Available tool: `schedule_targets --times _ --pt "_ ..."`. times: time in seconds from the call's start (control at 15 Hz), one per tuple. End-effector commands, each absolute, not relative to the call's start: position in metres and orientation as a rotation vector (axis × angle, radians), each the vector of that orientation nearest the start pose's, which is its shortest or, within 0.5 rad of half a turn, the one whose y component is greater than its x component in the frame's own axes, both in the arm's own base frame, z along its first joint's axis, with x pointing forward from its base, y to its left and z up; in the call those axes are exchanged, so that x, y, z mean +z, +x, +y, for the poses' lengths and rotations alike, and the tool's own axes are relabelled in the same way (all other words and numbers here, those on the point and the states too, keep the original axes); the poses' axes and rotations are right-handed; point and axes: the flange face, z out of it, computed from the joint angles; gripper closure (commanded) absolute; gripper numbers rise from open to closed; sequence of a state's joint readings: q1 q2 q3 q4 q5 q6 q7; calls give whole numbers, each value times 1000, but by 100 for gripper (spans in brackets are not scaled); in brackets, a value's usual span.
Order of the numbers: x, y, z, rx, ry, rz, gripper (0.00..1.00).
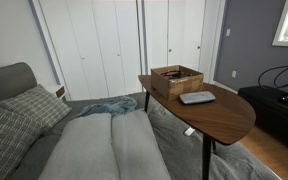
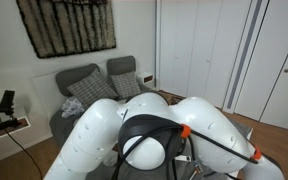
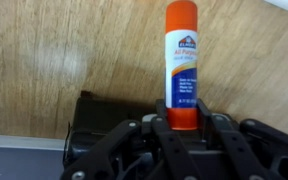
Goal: Pick up the orange glue stick on the bed and put it in the box on the table
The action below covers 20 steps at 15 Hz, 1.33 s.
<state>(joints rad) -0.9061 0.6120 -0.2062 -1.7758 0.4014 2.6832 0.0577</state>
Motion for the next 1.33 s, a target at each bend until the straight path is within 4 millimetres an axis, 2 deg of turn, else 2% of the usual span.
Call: schedule_targets --times 0.0,0.27,0.4,0.47,0.6,0.8,0.87,0.93,1.0,1.13,1.27 --pt "346 311 -596 -720 -2187 2054 92" --pt "456 313 -573 -989 -2148 1843 92" --pt "489 318 -566 -1081 -2149 1701 92" --pt "469 325 -581 -1026 -2158 1814 69" --pt "496 322 -571 -1078 -2157 1733 69" --pt "492 321 -569 -1070 -2163 1720 69" --pt "490 321 -569 -1065 -2165 1720 92" --pt "499 339 -558 -1081 -2185 1668 92" --pt "522 370 -530 -1118 -2253 1542 92" --pt "542 394 -501 -1143 -2368 1425 92" --pt "572 429 -462 -1163 -2451 1269 92"
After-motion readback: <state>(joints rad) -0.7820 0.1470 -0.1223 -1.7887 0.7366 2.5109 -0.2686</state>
